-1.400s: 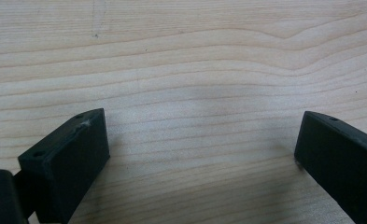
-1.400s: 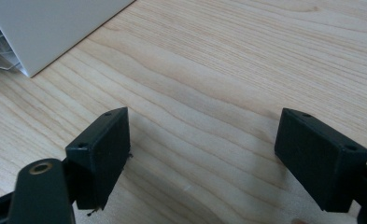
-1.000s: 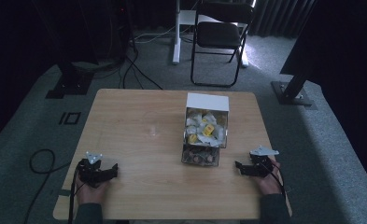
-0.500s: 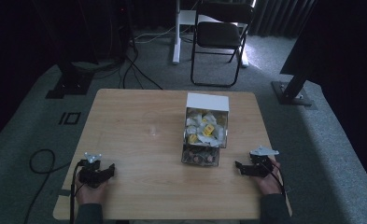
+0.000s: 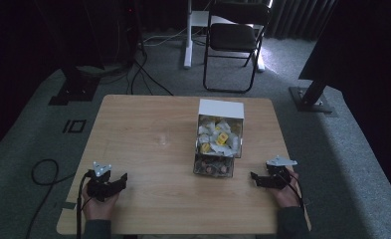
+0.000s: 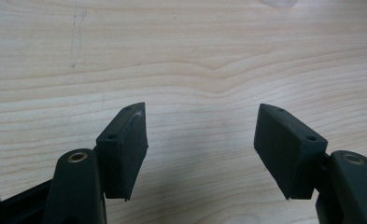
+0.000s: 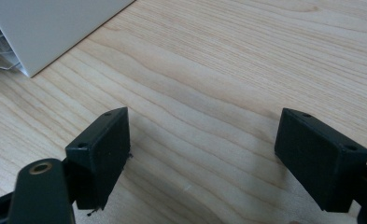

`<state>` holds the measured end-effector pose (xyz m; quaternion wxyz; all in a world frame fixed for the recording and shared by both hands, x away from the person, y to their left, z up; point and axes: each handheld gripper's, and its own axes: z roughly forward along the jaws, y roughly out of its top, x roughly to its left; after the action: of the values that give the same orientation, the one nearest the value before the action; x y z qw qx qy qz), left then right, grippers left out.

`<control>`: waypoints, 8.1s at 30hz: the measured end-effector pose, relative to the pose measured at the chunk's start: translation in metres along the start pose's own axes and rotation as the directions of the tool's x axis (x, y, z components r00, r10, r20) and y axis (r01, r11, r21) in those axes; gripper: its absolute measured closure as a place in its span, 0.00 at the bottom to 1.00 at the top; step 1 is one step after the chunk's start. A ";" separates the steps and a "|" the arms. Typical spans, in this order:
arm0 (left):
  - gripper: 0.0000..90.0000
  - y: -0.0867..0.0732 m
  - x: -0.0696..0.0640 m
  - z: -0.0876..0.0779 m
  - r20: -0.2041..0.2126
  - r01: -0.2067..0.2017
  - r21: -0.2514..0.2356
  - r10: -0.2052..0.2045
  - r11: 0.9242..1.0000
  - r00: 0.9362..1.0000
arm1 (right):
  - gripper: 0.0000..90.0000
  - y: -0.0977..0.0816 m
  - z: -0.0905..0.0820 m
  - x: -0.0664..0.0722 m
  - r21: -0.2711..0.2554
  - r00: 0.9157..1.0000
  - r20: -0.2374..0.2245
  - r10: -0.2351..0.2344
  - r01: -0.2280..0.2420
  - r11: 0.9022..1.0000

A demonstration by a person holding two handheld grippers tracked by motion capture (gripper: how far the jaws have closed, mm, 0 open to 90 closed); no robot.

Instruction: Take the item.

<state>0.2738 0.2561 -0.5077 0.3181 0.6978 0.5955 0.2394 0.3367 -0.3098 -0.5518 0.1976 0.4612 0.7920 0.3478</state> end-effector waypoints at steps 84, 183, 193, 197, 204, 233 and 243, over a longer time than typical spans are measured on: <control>0.47 0.044 -0.125 0.004 0.318 -0.233 -0.148 0.269 0.961 0.909 | 0.20 0.000 0.000 0.000 0.000 1.000 0.000 0.000 0.000 1.000; 0.48 0.050 -0.228 0.040 0.480 -0.338 -0.186 0.386 0.923 0.788 | 0.20 0.000 0.000 0.000 0.000 1.000 0.000 -0.001 0.001 1.000; 0.66 0.052 -0.230 0.041 0.488 -0.341 -0.174 0.381 0.924 0.785 | 0.20 0.000 0.000 0.000 0.000 1.000 -0.001 -0.001 0.001 1.000; 0.75 0.052 -0.229 0.040 0.494 -0.342 -0.171 0.381 0.924 0.781 | 0.20 0.000 0.000 0.000 0.000 1.000 -0.001 -0.001 0.001 1.000; 0.81 0.053 -0.227 0.037 0.498 -0.339 -0.173 0.379 0.925 0.780 | 0.20 0.000 0.000 0.000 0.000 1.000 -0.001 -0.001 0.001 1.000; 0.86 0.065 -0.217 0.014 0.526 -0.290 -0.219 0.363 0.932 0.769 | 0.20 0.000 0.000 0.000 0.000 1.000 -0.001 -0.002 0.002 1.000; 0.86 0.067 -0.210 0.008 0.527 -0.280 -0.230 0.361 0.932 0.769 | 0.20 0.000 0.000 0.000 0.000 1.000 -0.001 -0.002 0.002 1.000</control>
<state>0.2881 0.0422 -0.4547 0.4804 0.8046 0.3296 0.1151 0.3369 -0.3098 -0.5518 0.1974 0.4604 0.7925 0.3479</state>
